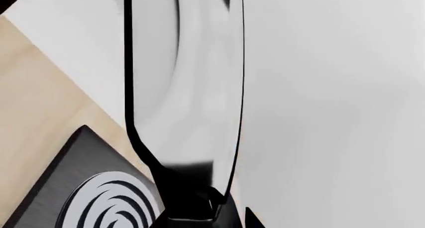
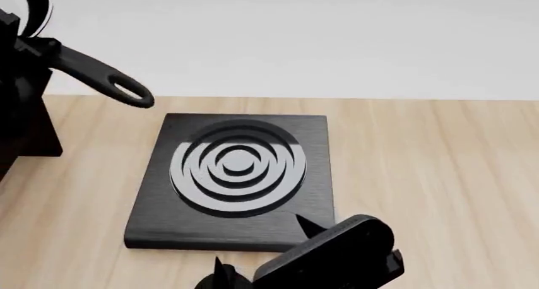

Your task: Put the frying pan on the cabinet shelf.

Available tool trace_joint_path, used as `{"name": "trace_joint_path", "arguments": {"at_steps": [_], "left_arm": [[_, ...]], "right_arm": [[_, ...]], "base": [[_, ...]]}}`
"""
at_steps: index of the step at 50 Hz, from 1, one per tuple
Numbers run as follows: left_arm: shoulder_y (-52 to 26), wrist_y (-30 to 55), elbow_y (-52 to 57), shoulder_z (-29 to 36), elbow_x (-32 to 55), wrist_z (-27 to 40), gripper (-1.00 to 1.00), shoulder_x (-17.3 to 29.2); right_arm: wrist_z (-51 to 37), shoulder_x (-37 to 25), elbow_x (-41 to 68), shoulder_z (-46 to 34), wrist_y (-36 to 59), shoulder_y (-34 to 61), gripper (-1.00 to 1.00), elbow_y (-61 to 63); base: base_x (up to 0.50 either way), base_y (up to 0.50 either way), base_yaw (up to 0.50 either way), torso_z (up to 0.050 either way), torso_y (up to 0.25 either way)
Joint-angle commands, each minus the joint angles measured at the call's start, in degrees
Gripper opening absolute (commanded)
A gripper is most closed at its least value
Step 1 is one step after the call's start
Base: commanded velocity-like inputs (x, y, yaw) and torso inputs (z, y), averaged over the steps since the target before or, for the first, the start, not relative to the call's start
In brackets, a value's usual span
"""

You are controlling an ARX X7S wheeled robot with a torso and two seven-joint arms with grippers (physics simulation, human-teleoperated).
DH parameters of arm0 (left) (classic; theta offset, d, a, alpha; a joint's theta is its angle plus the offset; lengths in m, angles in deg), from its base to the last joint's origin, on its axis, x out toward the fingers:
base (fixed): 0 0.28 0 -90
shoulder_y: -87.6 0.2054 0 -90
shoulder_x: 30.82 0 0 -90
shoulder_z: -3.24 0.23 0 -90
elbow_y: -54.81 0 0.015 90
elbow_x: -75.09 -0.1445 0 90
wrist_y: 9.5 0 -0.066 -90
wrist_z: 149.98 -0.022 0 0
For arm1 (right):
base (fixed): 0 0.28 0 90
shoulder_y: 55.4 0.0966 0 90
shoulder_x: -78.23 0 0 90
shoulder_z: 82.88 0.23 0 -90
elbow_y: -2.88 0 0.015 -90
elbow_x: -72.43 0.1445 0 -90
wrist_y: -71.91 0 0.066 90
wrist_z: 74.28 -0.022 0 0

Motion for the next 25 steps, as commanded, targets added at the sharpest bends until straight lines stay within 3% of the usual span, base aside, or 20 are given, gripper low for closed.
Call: {"name": "trace_joint_path", "arguments": {"at_steps": [1, 25], "left_arm": [[-5.58, -1.67, -7.37, -2.18, 2.39, -5.65, -1.00, 3.57], [-4.84, -6.65, -16.37, -10.84, 8.49, -7.37, -1.00, 5.98]], "right_arm": [[-0.47, -0.39, 0.01, -0.23, -1.30, -1.35, 1.00, -0.64], [-1.41, -0.56, -0.04, -1.93, -2.66, -1.93, 1.00, -2.00]], "base": [[0.00, 0.00, 0.00, 0.000, 0.000], [0.00, 0.00, 0.00, 0.000, 0.002]]}}
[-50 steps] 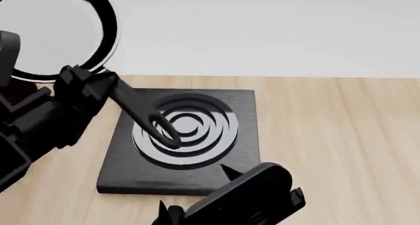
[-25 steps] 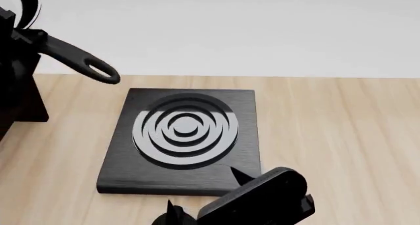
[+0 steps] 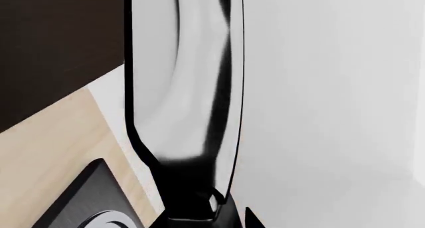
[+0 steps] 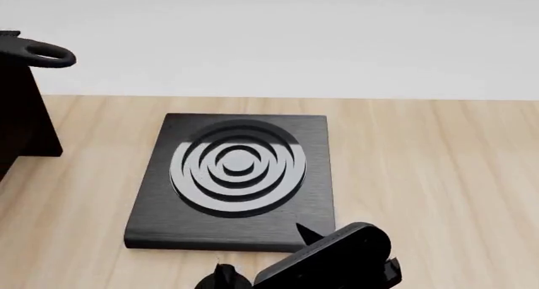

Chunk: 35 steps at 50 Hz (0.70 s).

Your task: Put the frying pan on the cabinet shelf.

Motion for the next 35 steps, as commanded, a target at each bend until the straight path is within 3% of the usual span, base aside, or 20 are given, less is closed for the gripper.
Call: {"name": "trace_joint_path", "arguments": {"at_steps": [1, 16, 17, 18, 19, 21, 24, 26, 31, 33, 35], "left_arm": [[-0.28, -3.30, -2.25, -3.80, 5.11, -5.18, -1.00, 1.14], [2.23, -5.05, -7.67, -5.71, 6.26, -7.35, -1.00, 0.89], [3.61, -6.83, -6.81, -5.53, 5.18, -2.90, -1.00, 1.19], [9.18, -10.00, 1.79, -9.62, 9.87, 5.70, -1.00, -2.39], [8.44, -9.28, 3.66, -7.68, 7.10, 6.82, -1.00, -0.61], [1.27, -4.84, -10.64, -5.26, 6.39, -2.16, -1.00, 2.74], [-0.34, -4.58, -13.50, -4.33, 5.39, -3.78, -1.00, 3.21], [-4.91, -4.18, -24.59, -1.55, 2.62, -11.01, -1.00, 3.62], [2.08, -6.45, -14.33, -4.36, 4.30, -9.11, -1.00, 2.68], [0.37, -5.92, -19.46, -3.56, 3.66, -12.03, -1.00, 3.10], [3.36, -6.63, -15.04, -4.92, 4.63, -10.03, -1.00, 2.92]], "right_arm": [[-0.39, -0.15, 0.07, -0.68, -0.68, -0.36, 1.00, -0.57], [-0.86, -0.49, 0.29, -1.26, -1.27, -0.46, 1.00, -0.87], [-0.94, -0.46, 0.37, -1.32, -1.16, -0.40, 1.00, -0.80], [-0.99, -0.42, 0.41, -1.39, -1.15, -0.38, 1.00, -0.81], [-0.97, -0.54, 0.26, -1.59, -1.37, -0.44, 1.00, -0.91], [-1.14, -0.52, 0.49, -1.43, -1.15, -0.39, 1.00, -0.82], [-1.18, -0.70, 0.45, -1.39, -1.50, -0.57, 1.00, -0.99], [-1.14, -0.76, 0.31, -1.68, -1.79, -0.59, 1.00, -1.19], [-1.22, -0.76, 0.35, -2.06, -1.99, -0.47, 1.00, -1.46], [-1.33, -0.80, 0.46, -2.05, -1.94, -0.49, 1.00, -1.39], [-1.54, -0.75, 0.82, -1.79, -1.56, -0.40, 1.00, -1.16]], "base": [[0.00, 0.00, 0.00, 0.000, 0.000], [0.00, 0.00, 0.00, 0.001, 0.002], [0.00, 0.00, 0.00, 0.000, 0.000], [0.00, 0.00, 0.00, 0.000, 0.000], [0.00, 0.00, 0.00, 0.000, 0.000], [0.00, 0.00, 0.00, 0.000, 0.005], [0.01, 0.00, 0.00, 0.000, 0.000], [0.02, 0.00, 0.00, 0.000, 0.000], [0.03, 0.01, 0.00, 0.000, 0.000], [0.02, 0.01, 0.00, 0.000, 0.000], [0.03, 0.01, 0.00, 0.000, 0.000]]}}
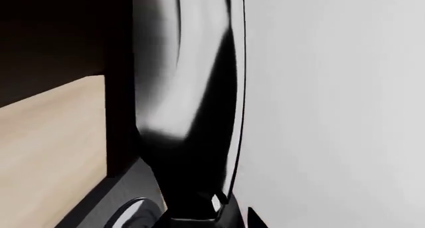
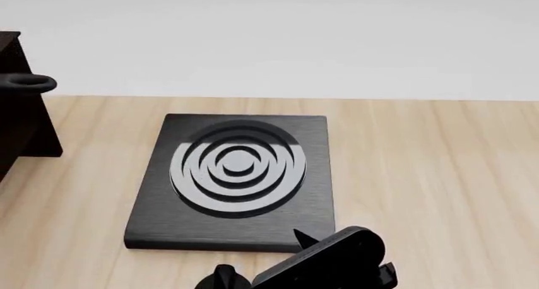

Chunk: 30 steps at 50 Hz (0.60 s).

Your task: Put the frying pan on the cabinet shelf.

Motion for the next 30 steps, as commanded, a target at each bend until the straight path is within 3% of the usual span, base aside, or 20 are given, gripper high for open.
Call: {"name": "trace_joint_path", "arguments": {"at_steps": [1, 7, 8, 23, 30], "left_arm": [[5.16, -8.62, -0.63, -1.51, 3.81, -10.36, -1.00, 0.92], [9.15, -9.81, 4.89, -3.36, 4.88, -8.22, -1.00, 0.48], [9.56, -9.97, 5.61, -3.61, 5.02, -7.89, 1.00, 0.47], [15.07, -9.47, 11.62, -5.57, 6.71, -7.84, 1.00, 0.27], [19.97, -9.27, 20.97, -7.37, 8.91, -3.85, 1.00, -1.14]], "right_arm": [[-0.47, -0.17, 0.49, 0.00, 0.09, 0.05, 1.00, 0.37], [-0.45, -0.39, 0.37, -0.41, -0.48, -0.01, 1.00, 0.01], [-0.58, -0.36, 0.54, -0.32, -0.27, 0.03, 1.00, 0.12], [-0.91, -0.70, 0.88, -0.27, -1.00, -0.21, 1.00, -0.40], [-1.27, -0.80, 1.49, 0.20, -0.74, -0.13, 1.00, -0.24]], "base": [[0.00, 0.01, 0.00, 0.000, 0.000], [0.01, 0.01, 0.00, 0.000, 0.000], [0.00, 0.01, 0.00, 0.000, 0.000], [0.00, 0.01, 0.00, 0.000, 0.000], [0.00, 0.01, 0.00, 0.000, 0.000]]}}
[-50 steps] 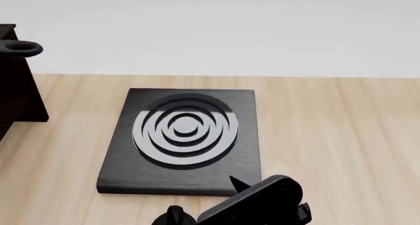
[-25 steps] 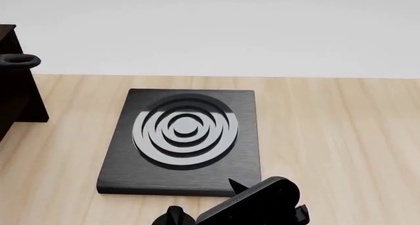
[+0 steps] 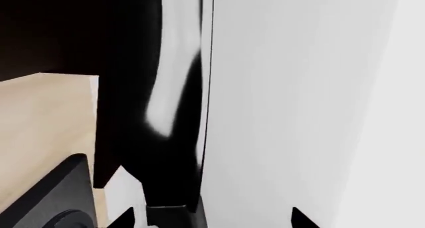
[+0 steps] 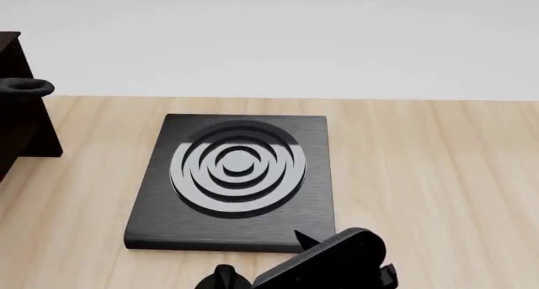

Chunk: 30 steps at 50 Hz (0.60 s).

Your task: Put the frying pan on the cabinet shelf.

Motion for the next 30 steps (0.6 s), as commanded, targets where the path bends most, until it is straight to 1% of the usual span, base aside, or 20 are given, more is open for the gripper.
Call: {"name": "trace_joint_path", "arguments": {"at_steps": [1, 6, 11, 14, 15, 24, 25, 26, 27, 28, 30], "left_arm": [[7.25, -0.29, 8.79, -2.54, -1.45, 4.36, 1.00, -0.03], [9.54, -0.89, 15.88, -3.95, 0.15, 8.42, 1.00, -1.03], [10.72, -0.94, 20.89, -4.49, 1.24, 10.92, 1.00, -1.78], [11.79, -1.02, 22.28, -4.57, 1.10, 11.24, 1.00, -2.06], [11.62, -0.68, 21.18, -4.41, 1.02, 10.30, 1.00, -1.81], [12.84, 0.33, 23.69, -4.53, 2.04, 10.21, 1.00, -1.90], [14.22, 1.55, 18.85, -0.33, -5.80, 1.62, 1.00, -1.17], [14.68, 0.65, 22.68, -1.37, -4.52, -0.19, 1.00, -2.37], [18.36, -1.37, 28.66, -2.82, -1.25, 8.40, 1.00, -4.49], [18.41, -0.26, 28.03, -1.92, -4.02, 3.47, 1.00, -3.70], [18.85, -0.66, 29.59, -2.01, -3.75, 4.53, 1.00, -4.45]], "right_arm": [[-0.31, -0.40, 0.41, 0.32, -0.39, -0.17, 1.00, -0.06], [-0.44, -0.64, 0.54, 0.39, -0.63, -0.39, 1.00, -0.03], [-0.57, -0.64, 0.74, 0.30, -0.72, -0.36, 1.00, -0.10], [-0.88, -0.62, 1.14, 0.58, -0.34, -0.28, 1.00, 0.11], [-0.72, -0.79, 0.85, 0.39, -0.88, -0.51, 1.00, -0.09], [-0.93, -1.12, 1.06, 0.27, -1.19, -0.61, 1.00, 0.01], [-0.92, -1.21, 1.03, 0.26, -1.31, -0.68, 1.00, -0.03], [-1.03, -1.18, 1.18, 0.34, -1.12, -0.58, 1.00, 0.02], [-1.19, -1.10, 1.45, 0.48, -0.83, -0.48, 1.00, 0.16], [-1.20, -1.13, 1.48, 0.46, -0.86, -0.46, 1.00, 0.18], [-1.31, -1.15, 1.61, 0.49, -0.79, -0.42, 1.00, 0.23]], "base": [[0.00, 0.00, 0.00, 0.000, 0.000], [0.00, 0.00, 0.00, 0.000, 0.000], [0.00, 0.00, 0.00, 0.000, 0.000], [0.00, 0.00, 0.00, 0.000, 0.000], [0.00, 0.00, 0.00, 0.000, 0.000], [0.00, 0.00, 0.00, 0.000, 0.000], [0.00, 0.00, 0.00, 0.000, 0.000], [0.00, 0.00, 0.00, 0.000, 0.000], [0.00, 0.00, 0.00, 0.000, 0.000], [0.00, 0.00, 0.00, 0.000, 0.000], [0.00, 0.00, 0.00, 0.000, 0.000]]}}
